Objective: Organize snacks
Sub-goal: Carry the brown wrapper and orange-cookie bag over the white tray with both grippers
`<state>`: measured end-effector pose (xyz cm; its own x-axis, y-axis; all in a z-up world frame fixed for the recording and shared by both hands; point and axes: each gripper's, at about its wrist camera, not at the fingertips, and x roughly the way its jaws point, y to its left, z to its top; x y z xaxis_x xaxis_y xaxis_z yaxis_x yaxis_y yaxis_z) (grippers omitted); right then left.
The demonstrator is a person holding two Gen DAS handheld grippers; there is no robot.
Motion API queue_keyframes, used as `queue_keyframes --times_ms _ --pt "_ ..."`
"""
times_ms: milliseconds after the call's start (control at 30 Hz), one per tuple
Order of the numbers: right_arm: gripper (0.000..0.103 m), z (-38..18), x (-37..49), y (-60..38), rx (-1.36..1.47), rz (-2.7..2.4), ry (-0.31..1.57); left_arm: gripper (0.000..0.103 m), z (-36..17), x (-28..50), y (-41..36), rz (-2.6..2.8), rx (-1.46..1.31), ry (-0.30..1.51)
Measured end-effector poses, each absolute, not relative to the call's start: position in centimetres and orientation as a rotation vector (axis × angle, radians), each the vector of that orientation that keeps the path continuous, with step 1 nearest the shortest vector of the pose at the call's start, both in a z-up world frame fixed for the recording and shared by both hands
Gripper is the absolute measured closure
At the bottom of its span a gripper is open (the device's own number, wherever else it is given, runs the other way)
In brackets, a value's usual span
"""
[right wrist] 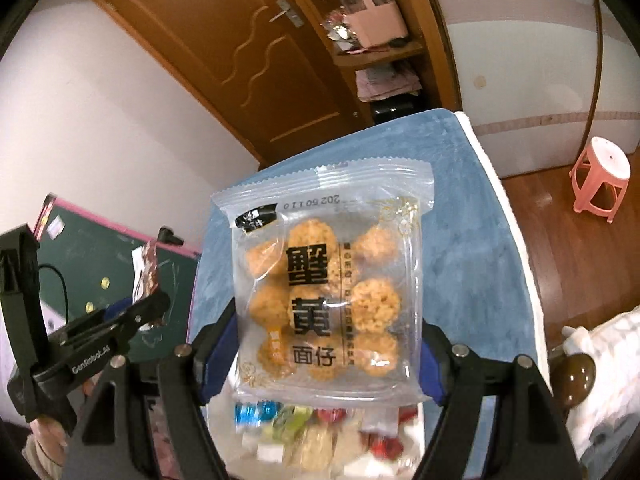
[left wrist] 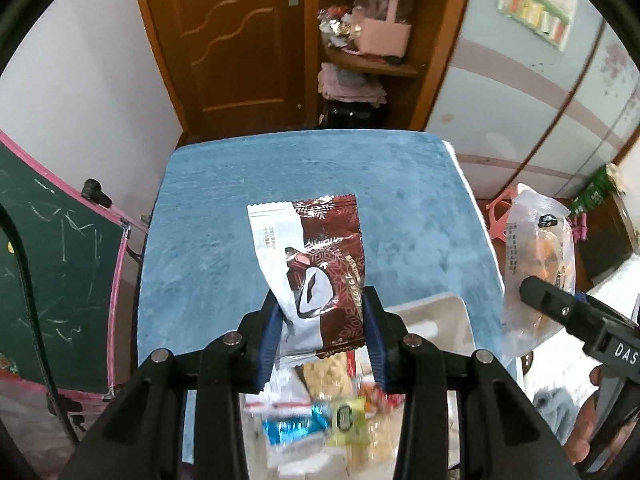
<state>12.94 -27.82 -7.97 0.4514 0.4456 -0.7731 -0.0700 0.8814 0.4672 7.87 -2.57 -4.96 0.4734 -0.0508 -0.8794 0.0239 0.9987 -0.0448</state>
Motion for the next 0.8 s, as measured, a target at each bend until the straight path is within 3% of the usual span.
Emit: queue_keyframes --times_ms 267,800 --pt "0.027 -7.9 5.9 -26.2 0.346 0.345 1.079 0.066 -6.2 0.8 -4.0 -0.047 0.052 1.027" --pt "0.027 -9.4 2.1 -23.9 0.275 0.335 1.162 0.066 -10.0 -2.7 -3.8 0.000 0.063 1.055"
